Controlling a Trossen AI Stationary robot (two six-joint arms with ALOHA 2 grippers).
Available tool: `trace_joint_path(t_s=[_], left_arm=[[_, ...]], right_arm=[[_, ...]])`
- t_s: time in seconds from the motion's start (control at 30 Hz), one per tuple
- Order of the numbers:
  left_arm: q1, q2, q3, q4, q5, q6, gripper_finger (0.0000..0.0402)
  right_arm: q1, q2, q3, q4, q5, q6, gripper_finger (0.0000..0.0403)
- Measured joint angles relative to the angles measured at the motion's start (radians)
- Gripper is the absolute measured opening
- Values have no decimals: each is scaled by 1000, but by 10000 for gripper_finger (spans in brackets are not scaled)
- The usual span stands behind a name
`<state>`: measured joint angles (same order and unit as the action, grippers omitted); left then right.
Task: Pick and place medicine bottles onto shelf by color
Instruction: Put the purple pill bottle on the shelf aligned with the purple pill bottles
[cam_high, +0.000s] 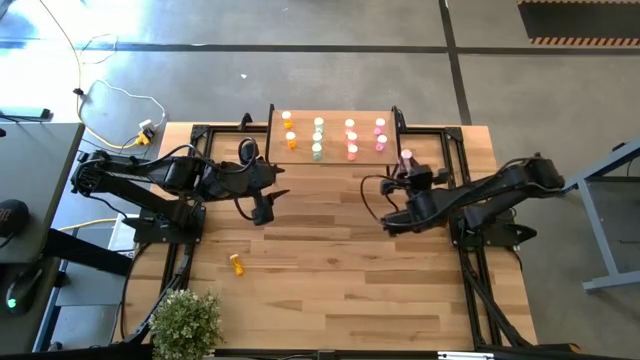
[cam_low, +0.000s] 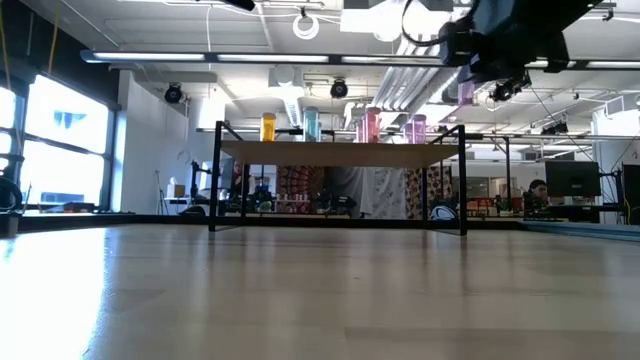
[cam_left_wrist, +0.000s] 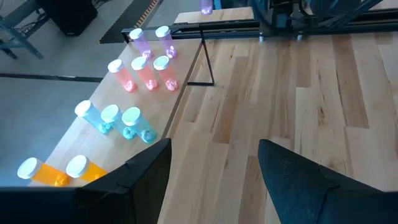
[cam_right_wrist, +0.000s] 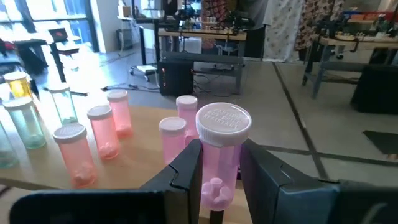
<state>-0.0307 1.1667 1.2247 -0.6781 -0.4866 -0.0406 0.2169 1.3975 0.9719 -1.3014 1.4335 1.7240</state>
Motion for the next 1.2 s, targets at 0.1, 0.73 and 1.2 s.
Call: trace_joint_path(t_s=[0.1,0.73,1.2], left_arm=[[0,0,0,0,1,0,229],[0,0,0,0,3,0,229],[0,0,0,0,3,0,229]], right_arm=[[14,-31,-37,9,10,68,79],[-32,4,-85,623,-4,-465,79],[-106,2,-81,903,-225,-870,79]])
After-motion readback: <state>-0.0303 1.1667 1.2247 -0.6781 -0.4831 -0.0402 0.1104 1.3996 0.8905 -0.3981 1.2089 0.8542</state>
